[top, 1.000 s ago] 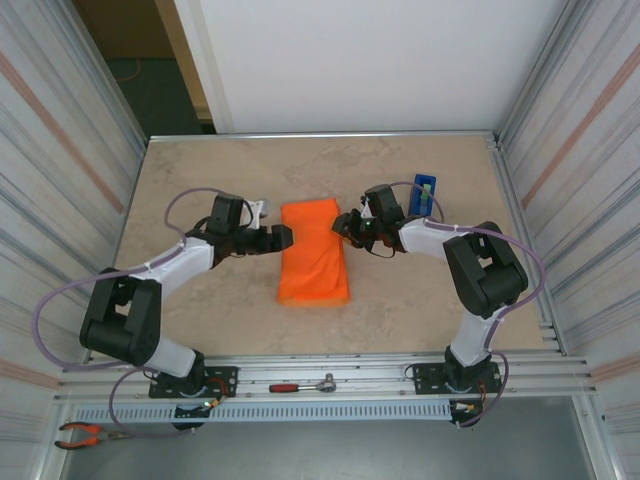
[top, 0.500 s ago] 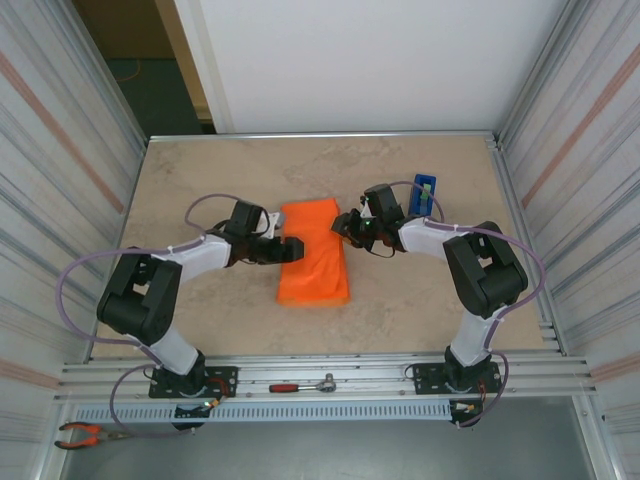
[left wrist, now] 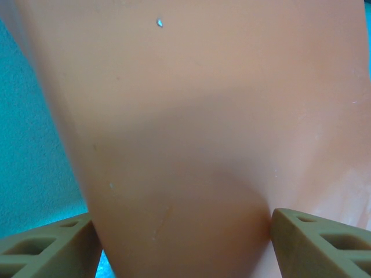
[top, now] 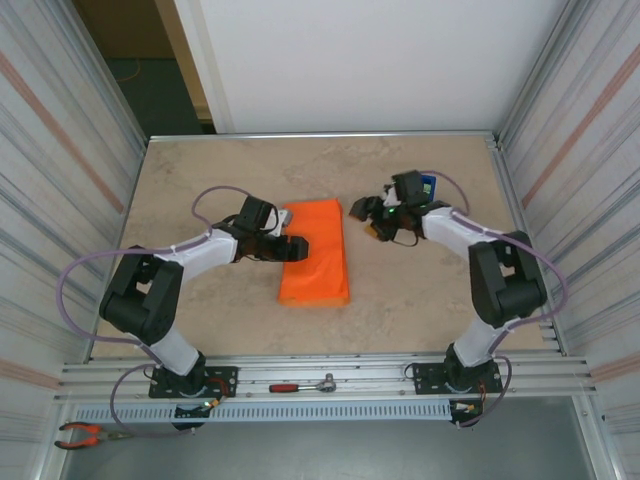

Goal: Wrap the gift box in paper

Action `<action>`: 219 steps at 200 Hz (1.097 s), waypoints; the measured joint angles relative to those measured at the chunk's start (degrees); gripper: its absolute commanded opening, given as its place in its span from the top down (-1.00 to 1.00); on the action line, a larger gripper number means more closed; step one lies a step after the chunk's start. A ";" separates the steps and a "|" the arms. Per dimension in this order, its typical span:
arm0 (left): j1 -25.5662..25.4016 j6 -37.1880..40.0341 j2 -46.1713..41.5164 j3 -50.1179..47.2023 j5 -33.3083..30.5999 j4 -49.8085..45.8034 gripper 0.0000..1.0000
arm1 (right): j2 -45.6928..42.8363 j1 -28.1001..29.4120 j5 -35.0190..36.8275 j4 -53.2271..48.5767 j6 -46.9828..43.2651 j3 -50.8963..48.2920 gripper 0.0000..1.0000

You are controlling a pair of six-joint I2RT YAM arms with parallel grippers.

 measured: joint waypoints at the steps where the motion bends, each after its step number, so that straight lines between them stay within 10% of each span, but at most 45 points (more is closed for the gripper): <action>1: 0.00 0.00 0.02 0.00 0.00 0.00 -0.51 | -0.37 -0.55 0.00 -0.09 -0.22 0.00 -0.29; 78: 0.00 0.15 0.24 0.22 0.02 -0.15 -0.51 | -5.09 -29.18 -4.96 -1.27 -6.01 -1.51 0.04; 219: 0.00 0.17 0.26 0.22 0.04 -0.17 -0.50 | 7.19 -29.62 -12.72 3.72 -8.50 -1.07 0.34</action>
